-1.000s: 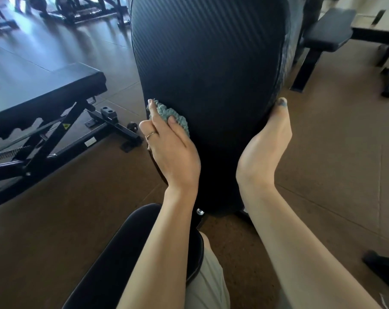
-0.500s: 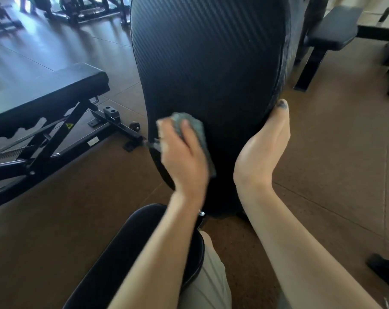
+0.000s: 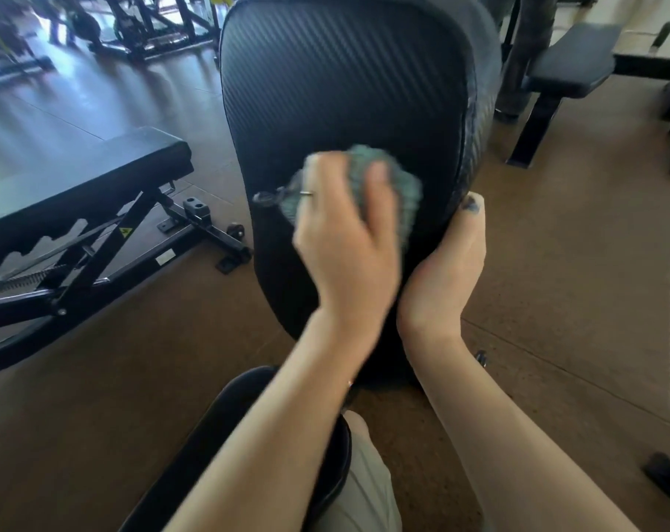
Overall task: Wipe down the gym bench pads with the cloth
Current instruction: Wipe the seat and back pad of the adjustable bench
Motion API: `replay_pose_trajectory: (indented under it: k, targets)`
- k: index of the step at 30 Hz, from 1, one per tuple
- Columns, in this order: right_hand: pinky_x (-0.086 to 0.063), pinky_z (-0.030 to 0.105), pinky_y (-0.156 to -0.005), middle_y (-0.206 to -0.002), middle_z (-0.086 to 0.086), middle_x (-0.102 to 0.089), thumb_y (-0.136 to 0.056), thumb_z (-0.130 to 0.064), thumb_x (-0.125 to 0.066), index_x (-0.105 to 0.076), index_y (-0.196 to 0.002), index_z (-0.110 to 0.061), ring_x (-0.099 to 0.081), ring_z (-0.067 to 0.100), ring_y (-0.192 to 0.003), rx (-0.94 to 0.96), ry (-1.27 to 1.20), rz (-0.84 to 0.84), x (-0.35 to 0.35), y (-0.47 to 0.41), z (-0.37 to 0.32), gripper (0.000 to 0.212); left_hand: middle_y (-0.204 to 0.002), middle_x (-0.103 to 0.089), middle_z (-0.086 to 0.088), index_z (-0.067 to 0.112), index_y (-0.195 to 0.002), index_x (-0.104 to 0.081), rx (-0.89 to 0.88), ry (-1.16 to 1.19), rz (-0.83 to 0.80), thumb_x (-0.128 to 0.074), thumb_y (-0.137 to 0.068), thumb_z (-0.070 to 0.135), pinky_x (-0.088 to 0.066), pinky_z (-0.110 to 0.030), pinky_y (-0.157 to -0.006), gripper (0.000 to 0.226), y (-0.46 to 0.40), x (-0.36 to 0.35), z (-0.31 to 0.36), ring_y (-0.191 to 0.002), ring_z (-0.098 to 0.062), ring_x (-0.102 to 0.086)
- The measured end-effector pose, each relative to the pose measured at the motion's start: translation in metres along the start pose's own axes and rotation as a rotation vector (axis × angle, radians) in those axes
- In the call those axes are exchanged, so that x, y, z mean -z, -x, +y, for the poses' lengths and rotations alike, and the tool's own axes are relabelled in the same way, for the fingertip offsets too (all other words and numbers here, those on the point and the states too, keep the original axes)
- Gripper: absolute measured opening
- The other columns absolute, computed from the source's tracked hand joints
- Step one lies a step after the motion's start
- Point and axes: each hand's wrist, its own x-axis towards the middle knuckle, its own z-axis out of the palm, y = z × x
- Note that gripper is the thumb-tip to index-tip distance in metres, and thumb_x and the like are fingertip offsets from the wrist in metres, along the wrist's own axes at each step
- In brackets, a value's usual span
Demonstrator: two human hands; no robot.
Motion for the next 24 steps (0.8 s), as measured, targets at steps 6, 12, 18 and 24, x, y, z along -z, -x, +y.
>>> replay_pose_trajectory:
  k: [6, 12, 18, 24]
  targets:
    - [-0.033, 0.047, -0.075, -0.085, 0.007, -0.039, -0.102, -0.032, -0.035, -0.042, -0.076, -0.024, -0.033, 0.024, -0.080, -0.135, -0.172, -0.098, 0.007, -0.003, -0.008, 0.028, -0.084, -0.059, -0.010, -0.003, -0.092, -0.056, -0.004, -0.059, 0.044, -0.046, -0.103, 0.024, -0.048, -0.037, -0.069, 0.031, -0.021, -0.001, -0.017, -0.075, -0.026, -0.058]
    - [-0.041, 0.050, -0.074, -0.079, -0.002, -0.047, -0.101, -0.038, -0.033, -0.043, -0.077, -0.026, -0.042, 0.017, -0.077, -0.138, -0.066, -0.082, 0.006, 0.001, -0.011, 0.028, -0.084, -0.055, -0.007, 0.007, -0.091, -0.050, 0.120, -0.030, 0.061, -0.044, -0.105, 0.021, -0.046, -0.037, -0.069, 0.021, -0.008, -0.003, -0.015, -0.075, -0.024, -0.055]
    - [-0.037, 0.033, -0.067, -0.074, -0.003, -0.044, -0.107, -0.014, -0.036, -0.043, -0.075, -0.019, -0.039, 0.009, -0.070, -0.125, -0.127, -0.127, 0.017, 0.000, -0.015, 0.033, -0.081, -0.057, -0.013, -0.004, -0.087, -0.056, -0.124, -0.029, -0.066, -0.045, -0.105, 0.029, -0.044, -0.035, -0.070, 0.040, 0.017, -0.001, -0.007, -0.073, -0.027, -0.055]
    - [-0.032, 0.025, -0.063, -0.068, -0.014, -0.040, -0.110, -0.016, -0.033, -0.045, -0.074, -0.021, -0.034, 0.004, -0.064, -0.095, -0.088, -0.082, 0.012, 0.003, -0.008, 0.038, -0.077, -0.049, 0.008, 0.012, -0.091, -0.043, 0.607, -0.015, 0.143, -0.045, -0.105, 0.031, -0.042, -0.034, -0.069, 0.024, 0.036, 0.012, -0.093, -0.068, -0.008, -0.045]
